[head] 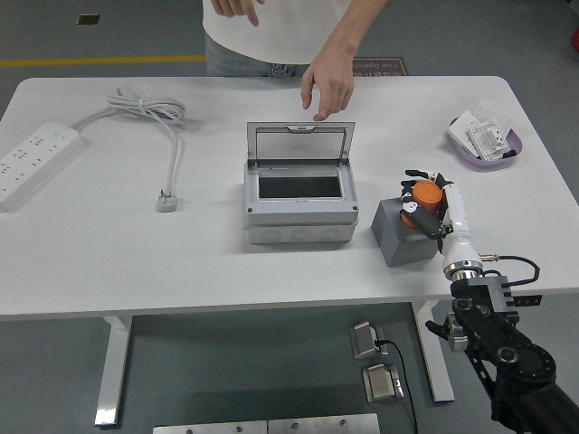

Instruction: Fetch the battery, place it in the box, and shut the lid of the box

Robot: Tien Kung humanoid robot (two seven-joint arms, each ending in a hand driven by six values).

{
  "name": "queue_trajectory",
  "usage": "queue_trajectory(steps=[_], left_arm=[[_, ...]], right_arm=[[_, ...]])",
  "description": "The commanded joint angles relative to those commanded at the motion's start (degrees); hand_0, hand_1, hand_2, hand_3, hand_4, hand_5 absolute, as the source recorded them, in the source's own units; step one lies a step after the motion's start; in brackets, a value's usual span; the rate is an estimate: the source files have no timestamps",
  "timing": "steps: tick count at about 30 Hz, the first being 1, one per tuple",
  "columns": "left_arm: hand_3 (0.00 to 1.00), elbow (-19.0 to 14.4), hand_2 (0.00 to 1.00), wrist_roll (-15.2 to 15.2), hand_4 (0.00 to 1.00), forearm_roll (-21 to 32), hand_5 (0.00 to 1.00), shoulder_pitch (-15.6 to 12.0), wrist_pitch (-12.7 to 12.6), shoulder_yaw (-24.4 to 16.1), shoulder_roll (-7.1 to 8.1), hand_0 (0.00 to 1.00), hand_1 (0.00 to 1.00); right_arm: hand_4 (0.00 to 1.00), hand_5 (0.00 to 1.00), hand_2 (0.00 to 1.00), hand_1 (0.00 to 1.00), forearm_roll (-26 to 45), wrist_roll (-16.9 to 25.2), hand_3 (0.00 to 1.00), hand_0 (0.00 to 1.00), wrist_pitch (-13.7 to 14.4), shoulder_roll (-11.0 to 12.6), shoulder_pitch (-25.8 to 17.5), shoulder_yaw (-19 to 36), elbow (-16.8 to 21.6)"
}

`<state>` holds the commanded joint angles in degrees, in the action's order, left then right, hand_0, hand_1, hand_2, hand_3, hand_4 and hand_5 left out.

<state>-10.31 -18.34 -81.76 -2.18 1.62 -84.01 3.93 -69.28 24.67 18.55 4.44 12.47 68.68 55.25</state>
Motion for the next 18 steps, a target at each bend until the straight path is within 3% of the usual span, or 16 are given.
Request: queue_trajectory(steps=[8,9,14,15,18], left_arm=[[0.636,0.0,0.643,0.1,0.779,0.3,0.089,0.0,-0.5,0.2,0.0,0.605,0.646],[0.638,0.0,0.643,0.1,0.78,0.3,0.088,0.1,-0.6,0.2,0.0,0.606,0.646],[0.638,0.0,0.643,0.1,0.78,0.3,0.088,0.0,-0.6,0.2,0.02,0.606,0.646],[0.64,0.0,0.643,0.1,0.781,0.2,0.089,0.0,-0.6,0.2,0.03,0.606,0.646],[0.64,0.0,0.643,0.0,0.781,0.1,0.089,0.1,-0.5,0.2,0.01,0.606,0.646]], right_arm=[[0.167,0.002,0.549,0.57,0.2,0.4,0.419,0.56,0.0,0.3,0.7,0.5,0.3],[0.135,0.002,0.365,0.486,0.2,0.4,0.393,0.432,0.0,0.3,0.8,0.6,0.4],[0.135,0.002,0.365,0.486,0.3,0.6,0.393,0.432,0.0,0.5,1.3,0.9,1.2],[0.114,0.002,0.332,0.381,0.4,0.7,0.365,0.355,0.0,0.6,1.4,1.0,1.2],[0.114,0.002,0.332,0.381,0.8,0.7,0.365,0.355,-0.1,0.6,1.8,1.0,1.1]])
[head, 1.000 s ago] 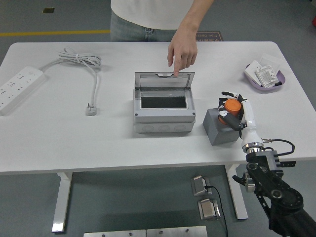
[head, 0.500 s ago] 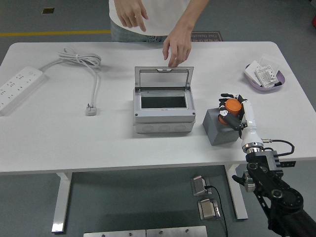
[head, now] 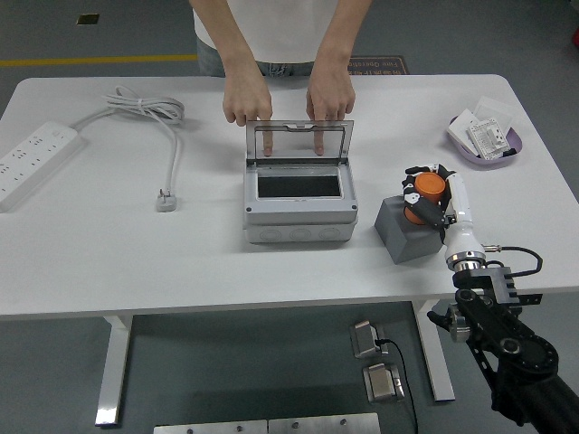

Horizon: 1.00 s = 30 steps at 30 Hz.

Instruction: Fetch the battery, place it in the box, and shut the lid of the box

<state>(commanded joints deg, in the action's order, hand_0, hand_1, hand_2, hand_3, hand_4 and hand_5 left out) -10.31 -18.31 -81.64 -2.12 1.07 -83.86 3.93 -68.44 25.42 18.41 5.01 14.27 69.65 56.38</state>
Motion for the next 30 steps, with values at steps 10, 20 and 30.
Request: queue_trajectory(steps=[10,20,30], left_arm=[[0.64,0.0,0.643,-0.1,0.781,0.0,0.09,0.0,0.1,0.2,-0.08,0.61,0.645],[0.64,0.0,0.642,0.0,0.783,0.0,0.094,-0.1,0.1,0.2,-0.18,0.61,0.645],[0.641,0.0,0.642,-0.2,0.784,0.1,0.101,-0.1,0.1,0.1,-0.06,0.612,0.644]], right_arm=[[0.096,0.002,0.321,0.367,0.0,-0.1,0.341,0.353,-0.1,0.3,0.3,0.1,1.1],[0.094,0.002,0.32,0.369,-7.4,-3.1,0.343,0.353,0.5,1.4,1.0,0.3,6.3],[0.102,0.002,0.318,0.337,-25.1,-13.8,0.333,0.3,-0.3,4.3,5.3,-3.5,11.5]])
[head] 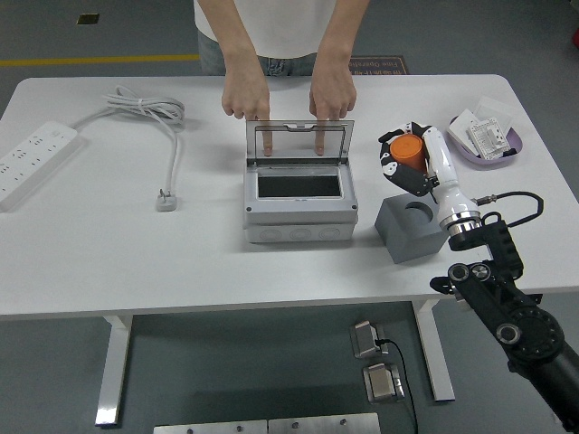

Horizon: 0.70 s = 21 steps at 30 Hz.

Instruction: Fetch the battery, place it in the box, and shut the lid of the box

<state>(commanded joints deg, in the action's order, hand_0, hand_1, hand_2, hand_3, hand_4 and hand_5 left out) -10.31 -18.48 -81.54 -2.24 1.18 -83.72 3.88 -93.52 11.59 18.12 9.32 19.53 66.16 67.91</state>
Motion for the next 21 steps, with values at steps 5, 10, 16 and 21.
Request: queue_trajectory(steps=[5,10,16,21], left_arm=[[0.641,0.0,0.642,0.0,0.783,0.2,0.103,0.0,-0.1,0.0,0.24,0.612,0.644],[0.64,0.0,0.642,-0.1,0.783,0.4,0.104,-0.1,-0.2,0.1,0.54,0.611,0.644],[0.64,0.0,0.641,-0.2,0.783,0.1,0.104,0.0,-0.4,-0.2,1.03,0.611,0.644],[0.641,0.0,0.64,-0.3,0.784,0.0,0.105,0.1,-0.4,-0.3,1.39,0.611,0.644]], right_arm=[[0.098,0.002,0.313,0.248,-9.9,-6.0,0.325,0.123,-2.1,0.8,4.5,-4.7,0.3],[0.11,0.031,0.304,0.177,-19.1,-12.9,0.316,0.008,-6.0,-1.4,9.4,-8.6,-0.5],[0.137,0.06,0.27,0.137,-29.4,-23.0,0.289,0.002,-12.3,-4.8,14.9,-13.7,-3.8],[0.152,0.08,0.247,0.106,-34.8,-29.9,0.263,0.002,-14.1,-7.0,18.0,-17.0,-7.3]])
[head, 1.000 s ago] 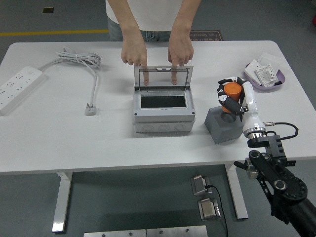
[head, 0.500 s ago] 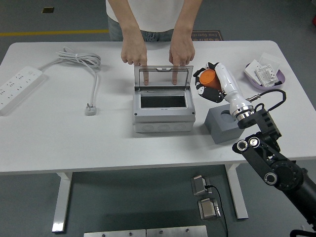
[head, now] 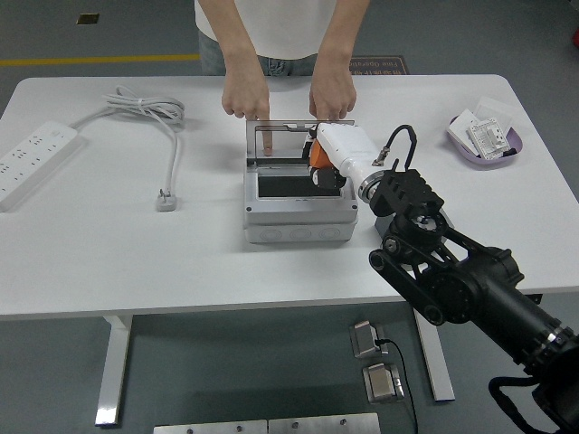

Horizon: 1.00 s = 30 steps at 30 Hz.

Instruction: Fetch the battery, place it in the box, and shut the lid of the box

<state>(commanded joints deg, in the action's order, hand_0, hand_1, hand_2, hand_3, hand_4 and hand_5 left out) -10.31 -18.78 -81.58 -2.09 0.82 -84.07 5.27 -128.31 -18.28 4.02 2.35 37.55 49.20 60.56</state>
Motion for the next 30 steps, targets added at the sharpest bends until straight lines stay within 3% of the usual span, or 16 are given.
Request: queue_trajectory(steps=[4,8,20,30], left_arm=[[0.641,0.0,0.64,-0.1,0.784,-0.1,0.105,0.1,0.0,-0.1,0.27,0.611,0.644],[0.641,0.0,0.64,-0.2,0.784,-0.2,0.106,0.1,0.0,-0.2,0.44,0.61,0.644],[0.641,0.0,0.641,-0.2,0.785,-0.7,0.109,0.8,-0.1,-0.4,0.5,0.609,0.643],[0.642,0.0,0.641,-0.3,0.789,-0.6,0.117,0.9,-0.1,-0.4,0.52,0.61,0.643]], right_arm=[[0.152,0.08,0.247,0.106,-0.5,-3.3,0.263,0.002,-0.9,-0.7,2.0,-2.5,-1.9],[0.157,0.094,0.237,0.09,0.3,-3.2,0.247,0.002,-0.6,-0.8,3.0,-4.4,-2.8],[0.159,0.09,0.228,0.081,2.1,-2.1,0.234,0.002,8.8,-1.9,3.9,-4.3,-6.1],[0.196,0.101,0.199,0.049,4.4,0.2,0.207,0.002,11.2,-2.1,3.2,-5.0,-7.6]])
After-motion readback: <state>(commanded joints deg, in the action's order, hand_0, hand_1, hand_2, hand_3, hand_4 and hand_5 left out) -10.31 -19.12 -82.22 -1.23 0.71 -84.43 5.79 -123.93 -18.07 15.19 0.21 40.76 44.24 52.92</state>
